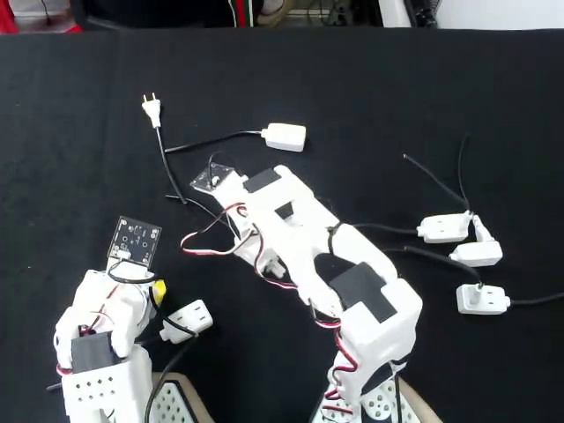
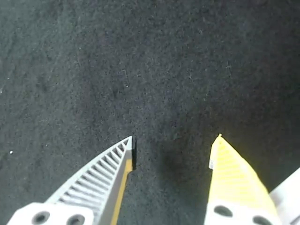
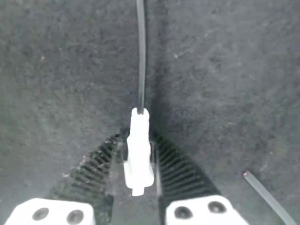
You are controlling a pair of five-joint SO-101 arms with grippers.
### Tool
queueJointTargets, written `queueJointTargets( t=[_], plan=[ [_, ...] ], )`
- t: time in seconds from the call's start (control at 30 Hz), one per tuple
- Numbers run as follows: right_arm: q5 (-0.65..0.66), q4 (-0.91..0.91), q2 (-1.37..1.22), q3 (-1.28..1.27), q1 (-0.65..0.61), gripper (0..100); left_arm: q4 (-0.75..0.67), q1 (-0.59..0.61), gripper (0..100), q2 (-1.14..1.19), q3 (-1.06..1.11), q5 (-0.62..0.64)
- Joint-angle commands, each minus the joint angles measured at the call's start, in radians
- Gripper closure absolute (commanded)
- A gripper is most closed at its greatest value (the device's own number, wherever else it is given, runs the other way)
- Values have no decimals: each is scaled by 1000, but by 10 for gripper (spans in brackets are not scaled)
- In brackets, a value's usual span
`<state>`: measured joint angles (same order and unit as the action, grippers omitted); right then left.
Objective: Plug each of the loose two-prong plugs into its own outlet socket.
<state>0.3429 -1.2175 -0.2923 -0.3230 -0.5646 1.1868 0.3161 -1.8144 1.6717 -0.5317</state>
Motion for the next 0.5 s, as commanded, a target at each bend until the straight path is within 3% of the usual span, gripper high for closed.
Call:
queueJointTargets(
  t=[0.0,0.23,0.47],
  plan=[
    [0,-41,-5,68,-12,971,-17,7,734,-8,-4,-3],
    [31,-117,-7,145,-23,811,-17,10,734,-8,-4,-3],
    [71,-140,-31,162,-46,845,11,2,734,-8,-5,-52]
  ],
)
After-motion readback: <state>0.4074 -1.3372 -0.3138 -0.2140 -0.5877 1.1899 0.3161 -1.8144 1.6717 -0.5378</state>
